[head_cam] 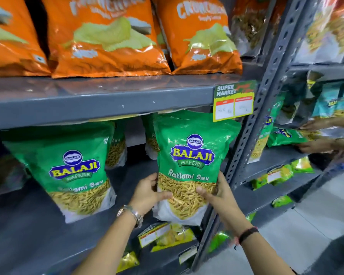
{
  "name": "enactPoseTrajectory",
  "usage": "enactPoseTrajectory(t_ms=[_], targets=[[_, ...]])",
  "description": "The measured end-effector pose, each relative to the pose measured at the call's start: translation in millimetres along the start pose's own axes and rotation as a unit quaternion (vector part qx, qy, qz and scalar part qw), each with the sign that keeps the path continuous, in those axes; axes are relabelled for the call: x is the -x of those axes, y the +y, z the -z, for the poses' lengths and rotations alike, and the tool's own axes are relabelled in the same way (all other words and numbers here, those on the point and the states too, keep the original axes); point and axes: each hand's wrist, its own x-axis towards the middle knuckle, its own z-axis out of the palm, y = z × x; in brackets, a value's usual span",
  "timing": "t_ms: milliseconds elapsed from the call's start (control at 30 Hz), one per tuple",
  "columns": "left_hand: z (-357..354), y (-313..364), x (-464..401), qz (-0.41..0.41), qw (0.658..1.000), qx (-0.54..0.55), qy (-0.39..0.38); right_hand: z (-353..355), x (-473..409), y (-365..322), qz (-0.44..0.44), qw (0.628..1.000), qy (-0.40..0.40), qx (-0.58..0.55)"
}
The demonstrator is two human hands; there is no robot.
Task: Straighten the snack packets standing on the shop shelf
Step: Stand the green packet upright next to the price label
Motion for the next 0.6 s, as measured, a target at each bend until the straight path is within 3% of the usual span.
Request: enactPoseTrajectory(t_ms=[267, 600], targets=[[-9, 7, 6, 0.013, 0.995, -0.079, 0.061, 2, -13, 10, -0.014, 0.998, -0.044, 0.053], [-25, 13, -48, 0.053, 0.968, -0.104, 0.220, 12, -110, 14, 0.030, 0.987, -0.119, 0.104]])
